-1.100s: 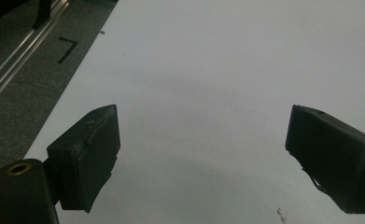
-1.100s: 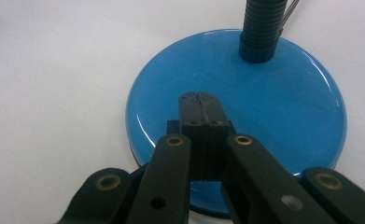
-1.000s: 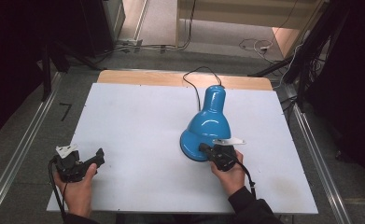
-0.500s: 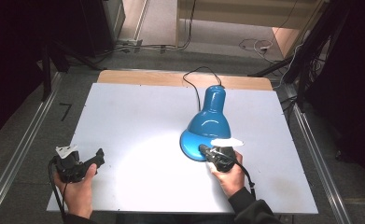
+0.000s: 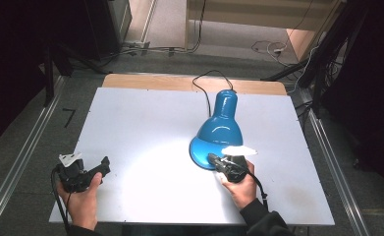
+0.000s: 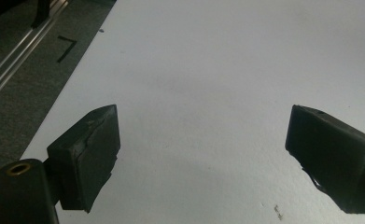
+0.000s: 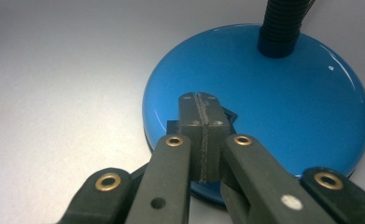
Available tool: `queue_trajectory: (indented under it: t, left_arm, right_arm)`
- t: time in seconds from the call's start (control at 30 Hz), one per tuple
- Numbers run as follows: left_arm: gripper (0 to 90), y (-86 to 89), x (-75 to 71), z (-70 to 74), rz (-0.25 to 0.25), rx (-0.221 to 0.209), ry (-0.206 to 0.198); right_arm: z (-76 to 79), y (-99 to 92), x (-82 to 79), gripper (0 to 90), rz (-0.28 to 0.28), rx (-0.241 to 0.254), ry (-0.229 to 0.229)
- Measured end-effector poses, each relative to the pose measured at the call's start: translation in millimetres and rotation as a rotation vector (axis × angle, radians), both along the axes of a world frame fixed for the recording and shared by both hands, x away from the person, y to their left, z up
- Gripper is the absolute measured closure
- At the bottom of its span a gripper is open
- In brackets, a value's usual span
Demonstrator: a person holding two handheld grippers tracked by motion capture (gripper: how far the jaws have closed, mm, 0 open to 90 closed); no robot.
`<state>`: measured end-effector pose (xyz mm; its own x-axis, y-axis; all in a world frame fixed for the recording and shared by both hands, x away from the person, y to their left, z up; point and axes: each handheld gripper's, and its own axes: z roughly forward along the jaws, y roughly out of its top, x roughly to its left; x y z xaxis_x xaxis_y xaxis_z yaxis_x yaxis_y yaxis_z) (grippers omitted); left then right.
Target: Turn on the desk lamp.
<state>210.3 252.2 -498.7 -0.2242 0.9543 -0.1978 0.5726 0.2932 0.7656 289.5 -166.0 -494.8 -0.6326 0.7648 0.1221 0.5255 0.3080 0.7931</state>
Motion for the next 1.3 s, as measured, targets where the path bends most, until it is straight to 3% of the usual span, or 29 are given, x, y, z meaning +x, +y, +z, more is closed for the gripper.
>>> queue_trajectory:
  t: [0.97, 1.13, 1.3]
  left_arm:
    - [11.3, -1.4, 0.3, -0.6, -0.003, 0.002, 0.002]
    - [11.3, -1.3, 1.2, -1.2, -0.004, 0.003, 0.005]
    - [11.3, -1.6, 0.9, -0.9, -0.003, 0.004, 0.004]
  right_arm:
    - [21.1, -37.8, -7.6, 87.2, -0.034, 0.052, -0.019]
    - [22.5, -43.3, -6.9, 77.4, -0.039, 0.069, -0.009]
    - [23.7, -51.9, -5.2, 60.8, -0.052, 0.08, -0.007]
